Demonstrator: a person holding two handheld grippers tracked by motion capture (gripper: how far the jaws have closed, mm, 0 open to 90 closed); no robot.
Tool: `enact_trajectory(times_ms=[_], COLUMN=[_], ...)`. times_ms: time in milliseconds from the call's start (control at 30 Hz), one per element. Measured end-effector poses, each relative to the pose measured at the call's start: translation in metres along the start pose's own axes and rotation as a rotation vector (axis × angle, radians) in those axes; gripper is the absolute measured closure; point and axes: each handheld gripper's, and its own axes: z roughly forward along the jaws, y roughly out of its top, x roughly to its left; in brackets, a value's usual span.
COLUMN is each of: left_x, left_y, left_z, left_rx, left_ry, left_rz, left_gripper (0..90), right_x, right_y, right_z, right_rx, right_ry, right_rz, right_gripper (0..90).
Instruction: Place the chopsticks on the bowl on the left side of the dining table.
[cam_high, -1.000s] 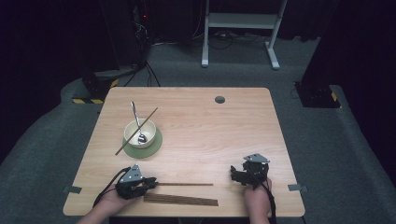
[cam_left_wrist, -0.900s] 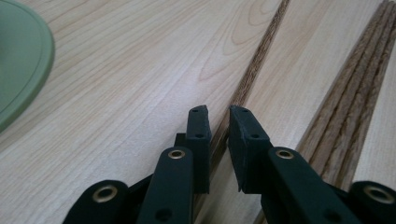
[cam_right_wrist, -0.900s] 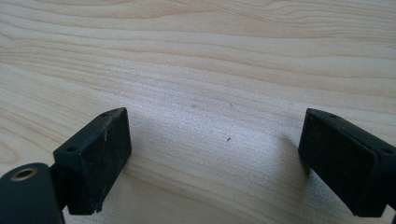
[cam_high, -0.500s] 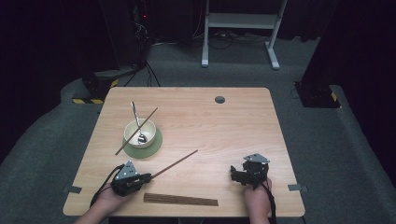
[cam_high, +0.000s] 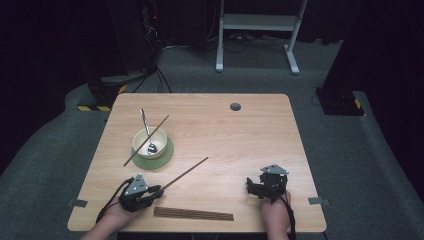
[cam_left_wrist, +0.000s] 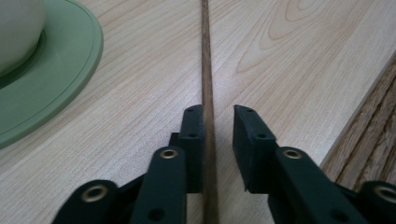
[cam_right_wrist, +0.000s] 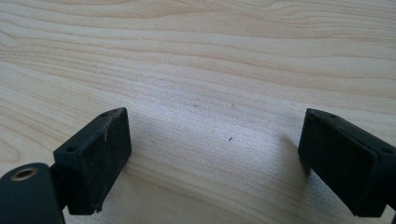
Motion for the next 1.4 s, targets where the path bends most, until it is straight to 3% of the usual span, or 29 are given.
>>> enact_trajectory(times_ms=[133,267,400,633,900,1400], left_x=[-0.001,0.004,0.005,0.011,0.012,0.016], left_y=[0.001,0.001,0.002,0.005,0.008,0.012], left_z=[0.0,0.0,-0.001,-0.008,-0.015,-0.027], left_rx=[0.008,0.01,0.016,-0.044,-0.105,-0.187], left_ry=[-0.008,-0.032,-0.031,-0.012,0.003,0.0], left_rz=[-0.004,-0.046,-0.053,-0.074,-0.07,-0.108], left_gripper=[83.0,83.6,83.8,83.9,84.1,84.1], right_x=[0.0,0.0,0.0,0.0,0.0,0.0], right_y=[0.0,0.0,0.0,0.0,0.0,0.0], right_z=[0.0,0.0,0.0,0.0,0.0,0.0], right_rx=[0.0,0.0,0.0,0.0,-0.001,0.0], right_ry=[0.0,0.002,0.004,0.004,0.006,0.006], right_rz=[-0.001,-0.002,-0.004,-0.003,-0.006,-0.005], right_gripper=[8.9,8.9,8.9,8.9,8.8,8.9])
